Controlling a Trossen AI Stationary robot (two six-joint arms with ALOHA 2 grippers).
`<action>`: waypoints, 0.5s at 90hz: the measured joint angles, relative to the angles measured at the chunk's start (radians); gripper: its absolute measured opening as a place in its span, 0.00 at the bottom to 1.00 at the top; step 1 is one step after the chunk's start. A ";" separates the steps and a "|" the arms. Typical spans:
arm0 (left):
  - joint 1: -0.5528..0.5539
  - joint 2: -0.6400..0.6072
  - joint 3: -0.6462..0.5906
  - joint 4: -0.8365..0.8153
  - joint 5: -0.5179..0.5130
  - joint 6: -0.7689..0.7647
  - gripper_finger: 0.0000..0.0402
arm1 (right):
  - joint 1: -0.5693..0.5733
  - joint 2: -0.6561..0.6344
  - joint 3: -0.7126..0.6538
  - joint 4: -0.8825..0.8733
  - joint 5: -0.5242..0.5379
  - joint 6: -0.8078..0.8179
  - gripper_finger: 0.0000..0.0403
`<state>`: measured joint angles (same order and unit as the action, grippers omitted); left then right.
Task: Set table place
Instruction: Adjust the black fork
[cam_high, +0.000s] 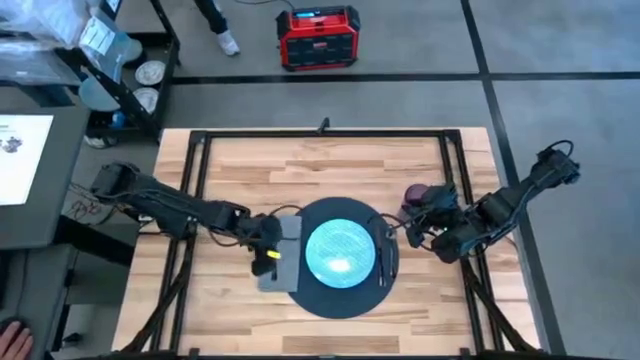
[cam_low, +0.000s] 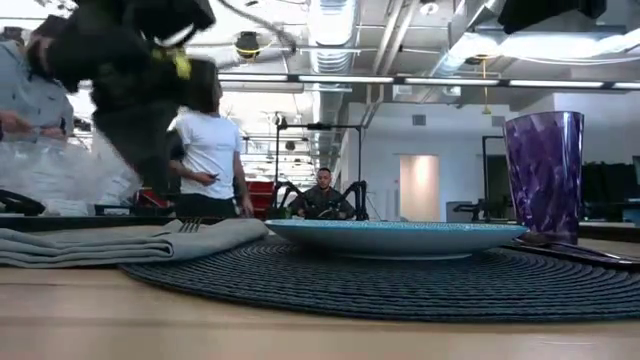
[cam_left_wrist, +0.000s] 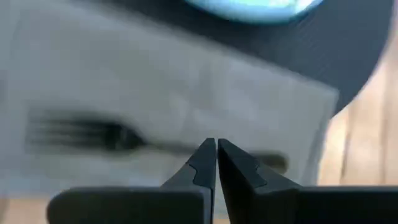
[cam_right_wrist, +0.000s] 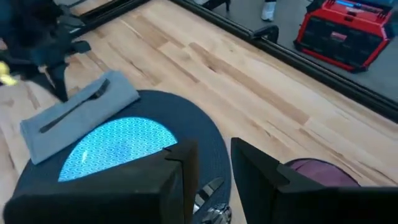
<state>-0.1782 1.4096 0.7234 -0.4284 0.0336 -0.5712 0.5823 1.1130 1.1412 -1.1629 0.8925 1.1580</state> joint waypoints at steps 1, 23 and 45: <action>0.002 0.005 0.001 0.004 -0.004 -0.019 0.00 | 0.000 0.000 0.000 0.000 0.000 -0.001 0.20; 0.031 0.047 0.001 0.042 0.043 -0.142 0.00 | 0.000 0.000 0.000 0.005 0.000 -0.004 0.20; -0.025 0.015 -0.013 0.032 0.027 0.030 0.00 | 0.000 0.000 0.000 0.006 0.000 -0.009 0.20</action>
<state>-0.2029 1.4250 0.7106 -0.3965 0.0609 -0.5416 0.5823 1.1126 1.1416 -1.1568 0.8925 1.1487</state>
